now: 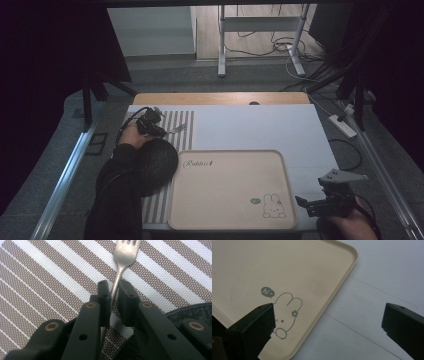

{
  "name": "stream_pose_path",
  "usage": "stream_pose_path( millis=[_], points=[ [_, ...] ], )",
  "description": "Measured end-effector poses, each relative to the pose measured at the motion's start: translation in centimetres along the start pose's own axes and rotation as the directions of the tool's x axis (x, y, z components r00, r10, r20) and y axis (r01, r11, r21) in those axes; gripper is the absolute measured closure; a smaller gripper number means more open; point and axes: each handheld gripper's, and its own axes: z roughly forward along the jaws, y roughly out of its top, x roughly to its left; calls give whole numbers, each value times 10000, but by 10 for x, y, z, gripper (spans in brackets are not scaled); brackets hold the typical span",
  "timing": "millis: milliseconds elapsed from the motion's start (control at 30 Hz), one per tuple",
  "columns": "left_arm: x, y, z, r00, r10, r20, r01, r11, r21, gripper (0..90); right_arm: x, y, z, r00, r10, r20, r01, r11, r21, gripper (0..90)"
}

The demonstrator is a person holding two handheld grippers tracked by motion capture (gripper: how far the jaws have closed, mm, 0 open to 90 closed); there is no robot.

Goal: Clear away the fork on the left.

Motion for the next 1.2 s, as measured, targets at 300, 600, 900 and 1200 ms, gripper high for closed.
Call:
stream_pose_path(
  millis=[300,600,900,1200],
  points=[
    [6,-1,0,9992,34,397,-30,9999,-99,863,-1,0,0,10000,47,-39,-47,10000,-52,0],
    [16,-3,-8,9969,61,-780,-44,9997,221,864,-1,0,0,9999,121,-62,-121,9999,-85,0],
    [25,-8,-33,9955,-705,-636,746,9952,641,862,-2,0,0,9999,139,-83,-139,9999,-76,0],
    [10,-12,-56,9917,-1283,70,1281,9915,244,862,-1,0,0,9999,118,-50,-118,9999,-40,0]
  ],
)
